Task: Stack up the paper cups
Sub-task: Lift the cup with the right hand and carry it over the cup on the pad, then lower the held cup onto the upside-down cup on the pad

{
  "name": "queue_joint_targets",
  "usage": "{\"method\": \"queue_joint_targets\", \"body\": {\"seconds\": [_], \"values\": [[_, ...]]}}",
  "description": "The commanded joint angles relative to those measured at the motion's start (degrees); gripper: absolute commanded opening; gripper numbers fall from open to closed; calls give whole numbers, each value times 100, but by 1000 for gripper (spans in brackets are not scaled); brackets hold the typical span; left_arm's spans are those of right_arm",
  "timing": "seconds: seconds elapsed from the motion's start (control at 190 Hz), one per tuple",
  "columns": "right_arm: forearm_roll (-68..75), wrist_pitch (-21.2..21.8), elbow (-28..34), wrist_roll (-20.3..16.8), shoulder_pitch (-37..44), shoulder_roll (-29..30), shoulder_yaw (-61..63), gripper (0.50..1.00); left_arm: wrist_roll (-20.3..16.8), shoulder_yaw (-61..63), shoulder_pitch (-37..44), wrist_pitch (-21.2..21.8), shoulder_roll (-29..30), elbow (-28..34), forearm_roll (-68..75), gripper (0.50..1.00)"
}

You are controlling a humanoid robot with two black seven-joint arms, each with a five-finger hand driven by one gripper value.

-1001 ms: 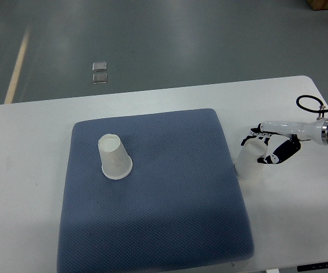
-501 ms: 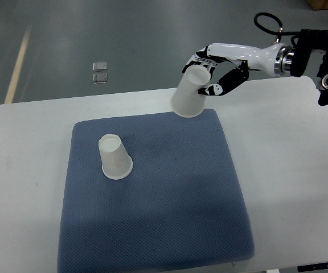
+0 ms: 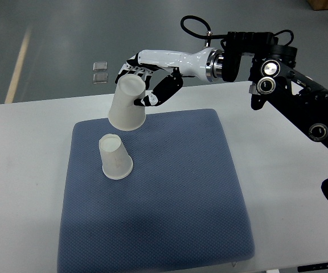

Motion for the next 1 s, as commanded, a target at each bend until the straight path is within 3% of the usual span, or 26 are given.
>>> {"method": "queue_joint_targets", "body": {"seconds": [0.0, 0.242, 0.996], "values": [[-5, 0, -88, -16, 149, 125, -250, 521, -2, 0, 0, 2, 0, 0, 0, 1000], [-13, 0, -237, -42, 457, 161, -619, 527, -2, 0, 0, 2, 0, 0, 0, 1000], [13, 0, -413, -640, 518, 837, -733, 527, 6, 0, 0, 2, 0, 0, 0, 1000]]}}
